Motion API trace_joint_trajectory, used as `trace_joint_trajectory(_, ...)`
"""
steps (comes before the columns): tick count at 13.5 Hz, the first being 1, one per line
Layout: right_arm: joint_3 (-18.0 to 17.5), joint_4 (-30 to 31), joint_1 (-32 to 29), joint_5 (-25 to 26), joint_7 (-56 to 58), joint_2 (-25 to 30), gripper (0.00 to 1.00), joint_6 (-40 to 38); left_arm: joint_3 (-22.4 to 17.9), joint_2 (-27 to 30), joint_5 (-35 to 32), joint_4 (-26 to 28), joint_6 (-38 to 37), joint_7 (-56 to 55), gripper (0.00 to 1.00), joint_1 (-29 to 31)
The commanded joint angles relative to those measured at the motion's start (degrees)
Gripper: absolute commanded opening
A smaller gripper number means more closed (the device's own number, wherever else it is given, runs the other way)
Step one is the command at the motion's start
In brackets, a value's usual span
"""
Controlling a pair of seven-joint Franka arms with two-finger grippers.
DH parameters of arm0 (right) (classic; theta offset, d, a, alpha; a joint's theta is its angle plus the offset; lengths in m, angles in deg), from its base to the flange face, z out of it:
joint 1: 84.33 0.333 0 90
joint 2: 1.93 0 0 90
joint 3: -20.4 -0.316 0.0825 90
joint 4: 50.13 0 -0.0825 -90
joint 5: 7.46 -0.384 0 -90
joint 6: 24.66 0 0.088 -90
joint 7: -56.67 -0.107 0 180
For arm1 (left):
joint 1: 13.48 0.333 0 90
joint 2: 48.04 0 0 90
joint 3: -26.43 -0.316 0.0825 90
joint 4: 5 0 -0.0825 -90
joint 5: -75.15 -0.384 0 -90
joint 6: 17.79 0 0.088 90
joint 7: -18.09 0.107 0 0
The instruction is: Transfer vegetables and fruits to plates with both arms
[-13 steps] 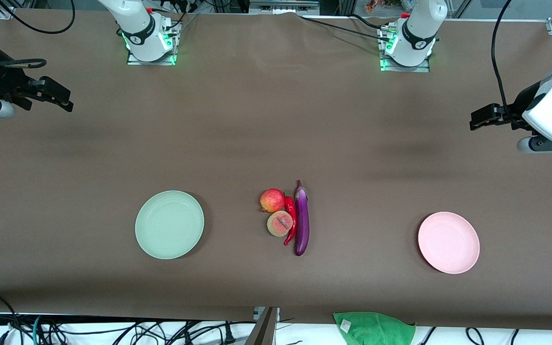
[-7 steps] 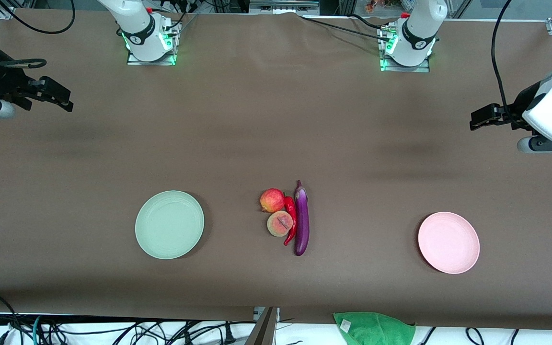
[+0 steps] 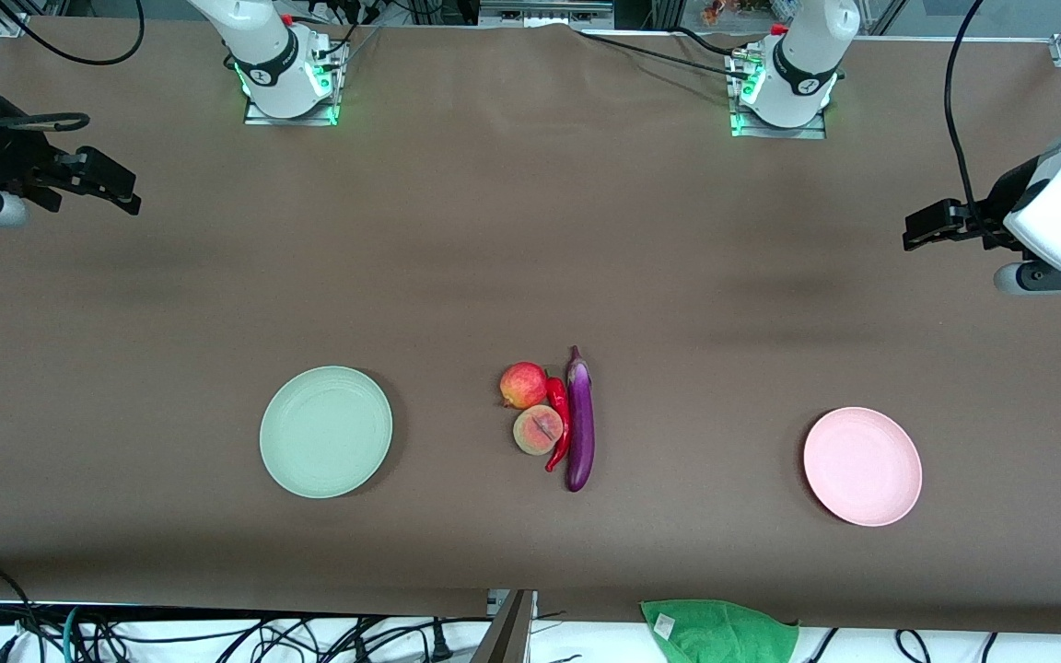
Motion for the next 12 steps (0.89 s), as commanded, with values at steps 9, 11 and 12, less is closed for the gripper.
trace_joint_trajectory(9,-0.24,-1.35,-0.38,0.26,-0.40,-0.36,1.00,-1.16,0.31,-1.53,-0.50,-1.71,-0.35,1.02,1.00,0.36)
trace_joint_trajectory(11,-0.24,-1.35,-0.38,0.26,-0.58,-0.45,1.00,-1.16,0.13,-2.67,-0.50,-2.76,-0.27,1.11,1.00,0.45)
trace_joint_trajectory(12,-0.24,-1.35,-0.38,0.26,-0.58,-0.36,1.00,-1.16,0.13,-3.37,-0.59,-4.25,-0.44,1.11,1.00,0.45)
